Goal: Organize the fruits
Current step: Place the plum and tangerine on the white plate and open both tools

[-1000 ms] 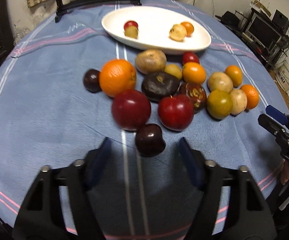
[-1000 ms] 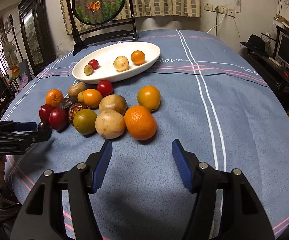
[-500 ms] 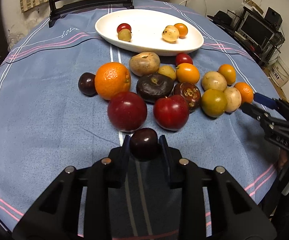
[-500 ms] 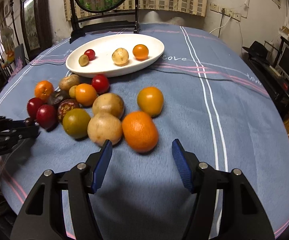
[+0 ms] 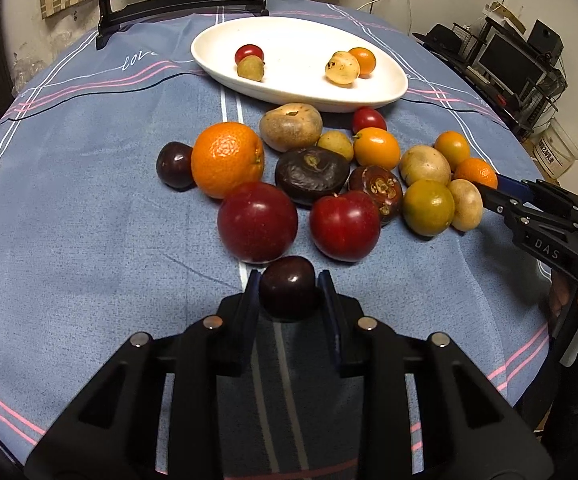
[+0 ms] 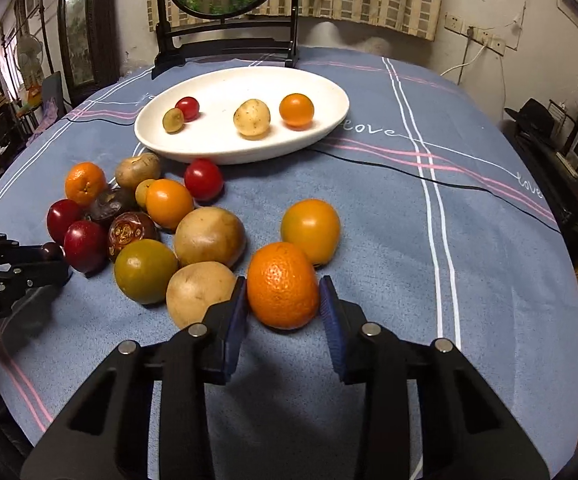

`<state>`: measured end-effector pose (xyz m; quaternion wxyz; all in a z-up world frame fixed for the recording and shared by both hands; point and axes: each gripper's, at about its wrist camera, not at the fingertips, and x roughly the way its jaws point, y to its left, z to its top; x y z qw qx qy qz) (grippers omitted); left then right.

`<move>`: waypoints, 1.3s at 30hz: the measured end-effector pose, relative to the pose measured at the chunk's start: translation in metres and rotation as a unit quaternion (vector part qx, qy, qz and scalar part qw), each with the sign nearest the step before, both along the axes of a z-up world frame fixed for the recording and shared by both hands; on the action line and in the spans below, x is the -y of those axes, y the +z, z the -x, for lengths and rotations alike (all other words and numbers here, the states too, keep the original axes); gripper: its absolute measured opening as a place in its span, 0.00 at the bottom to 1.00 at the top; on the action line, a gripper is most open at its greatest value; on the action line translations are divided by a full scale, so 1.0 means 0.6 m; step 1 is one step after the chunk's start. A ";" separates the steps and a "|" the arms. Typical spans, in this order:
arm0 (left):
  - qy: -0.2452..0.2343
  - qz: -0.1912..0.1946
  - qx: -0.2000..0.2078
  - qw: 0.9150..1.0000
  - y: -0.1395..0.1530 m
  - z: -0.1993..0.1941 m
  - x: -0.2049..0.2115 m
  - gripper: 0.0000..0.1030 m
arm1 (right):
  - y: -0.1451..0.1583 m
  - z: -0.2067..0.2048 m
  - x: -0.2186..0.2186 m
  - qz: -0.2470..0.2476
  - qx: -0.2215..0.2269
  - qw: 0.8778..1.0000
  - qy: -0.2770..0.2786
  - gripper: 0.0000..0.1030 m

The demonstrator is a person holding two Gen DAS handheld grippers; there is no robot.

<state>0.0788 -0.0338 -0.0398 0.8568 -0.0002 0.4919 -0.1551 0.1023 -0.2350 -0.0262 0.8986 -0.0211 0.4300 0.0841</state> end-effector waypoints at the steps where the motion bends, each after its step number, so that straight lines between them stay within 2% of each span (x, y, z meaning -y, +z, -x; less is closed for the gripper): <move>1: -0.003 0.001 0.003 1.000 0.001 0.002 0.000 0.28 | 0.001 0.002 0.003 -0.006 -0.001 1.000 -0.004 0.35; 8: -0.007 0.001 0.023 1.000 0.035 0.010 -0.010 0.28 | 0.039 0.042 0.029 -0.031 0.031 0.999 -0.022 0.35; 12: -0.018 0.000 0.053 0.998 0.078 0.001 -0.013 0.28 | 0.073 0.050 0.035 -0.060 0.057 0.997 -0.011 0.35; 15: -0.019 0.000 0.064 0.998 0.103 -0.030 -0.014 0.28 | 0.093 0.035 0.034 -0.076 0.070 0.995 -0.004 0.35; 19: -0.015 -0.004 0.077 0.997 0.126 -0.090 -0.004 0.28 | 0.112 -0.018 0.014 -0.069 0.080 0.994 -0.001 0.35; 22: -0.010 -0.012 0.072 0.997 0.122 -0.145 0.012 0.28 | 0.110 -0.067 -0.014 -0.066 0.066 0.995 0.020 0.35; 26: -0.012 -0.022 0.048 0.999 0.093 -0.206 0.044 0.28 | 0.096 -0.124 -0.050 -0.045 0.045 0.997 0.035 0.35; 32: -0.017 -0.037 0.041 0.998 0.071 -0.250 0.078 0.29 | 0.071 -0.183 -0.061 -0.031 0.024 0.999 0.027 0.35; 39: -0.012 -0.043 0.026 0.999 0.049 -0.285 0.091 0.29 | 0.041 -0.210 -0.057 -0.028 0.000 0.999 0.016 0.35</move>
